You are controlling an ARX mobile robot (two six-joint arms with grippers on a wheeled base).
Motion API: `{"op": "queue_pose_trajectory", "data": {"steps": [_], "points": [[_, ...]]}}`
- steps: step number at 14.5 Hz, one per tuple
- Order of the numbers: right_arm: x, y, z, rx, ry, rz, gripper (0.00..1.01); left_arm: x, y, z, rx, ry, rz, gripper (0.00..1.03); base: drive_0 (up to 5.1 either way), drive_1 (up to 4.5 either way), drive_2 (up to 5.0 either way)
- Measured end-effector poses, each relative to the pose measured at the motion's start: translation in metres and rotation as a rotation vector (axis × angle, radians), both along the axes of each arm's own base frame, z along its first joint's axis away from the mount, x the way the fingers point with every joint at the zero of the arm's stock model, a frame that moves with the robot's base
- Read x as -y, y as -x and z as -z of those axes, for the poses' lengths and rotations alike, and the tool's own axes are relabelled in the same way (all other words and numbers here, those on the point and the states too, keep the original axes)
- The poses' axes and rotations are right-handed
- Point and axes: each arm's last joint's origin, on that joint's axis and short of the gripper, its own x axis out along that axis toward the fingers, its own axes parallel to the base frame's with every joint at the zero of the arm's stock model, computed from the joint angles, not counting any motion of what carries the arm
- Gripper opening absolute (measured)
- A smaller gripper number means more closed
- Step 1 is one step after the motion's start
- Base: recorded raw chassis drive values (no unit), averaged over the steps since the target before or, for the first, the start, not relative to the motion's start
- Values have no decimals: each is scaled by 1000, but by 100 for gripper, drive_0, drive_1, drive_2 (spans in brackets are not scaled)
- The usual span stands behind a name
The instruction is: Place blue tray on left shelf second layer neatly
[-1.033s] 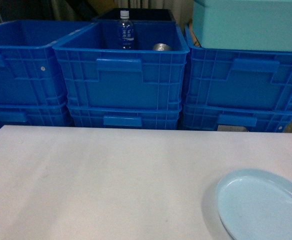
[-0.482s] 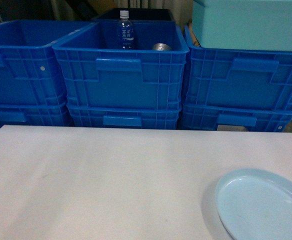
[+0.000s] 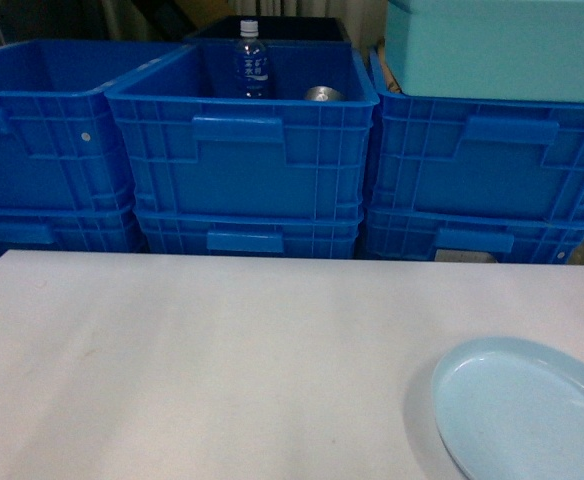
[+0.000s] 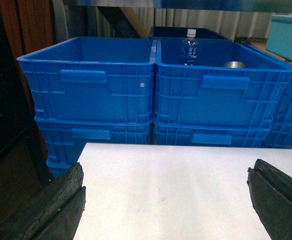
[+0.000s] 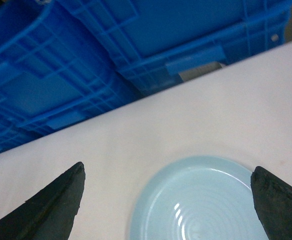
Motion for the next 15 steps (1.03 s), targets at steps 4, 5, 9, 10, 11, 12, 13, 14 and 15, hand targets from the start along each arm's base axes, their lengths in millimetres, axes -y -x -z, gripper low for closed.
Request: {"op": "queue_pose_trajectory", "data": {"steps": [4,5,9,10,11,12,13,14,15], "points": [[5,0,14,-36,-5,45,98,0,0,0,0,0,0,98,0,0,0],[7,2,17,-41,-3,57,98,0,0,0,0,0,0,98,0,0,0],[23,11,32,-76,-5,109,98,0,0,0,0,0,0,98,0,0,0],[29,14,40,-100,-13,119,98,0,0,0,0,0,0,98,0,0,0],[34,17,47,-119,-23,121,98,0,0,0,0,0,0,98,0,0,0],[38,18,54,-130,-28,124,98,0,0,0,0,0,0,98,0,0,0],[42,18,63,-146,-32,129,98,0,0,0,0,0,0,98,0,0,0],[45,19,70,-161,-42,129,98,0,0,0,0,0,0,98,0,0,0],[46,19,78,-179,-53,126,98,0,0,0,0,0,0,98,0,0,0]]}}
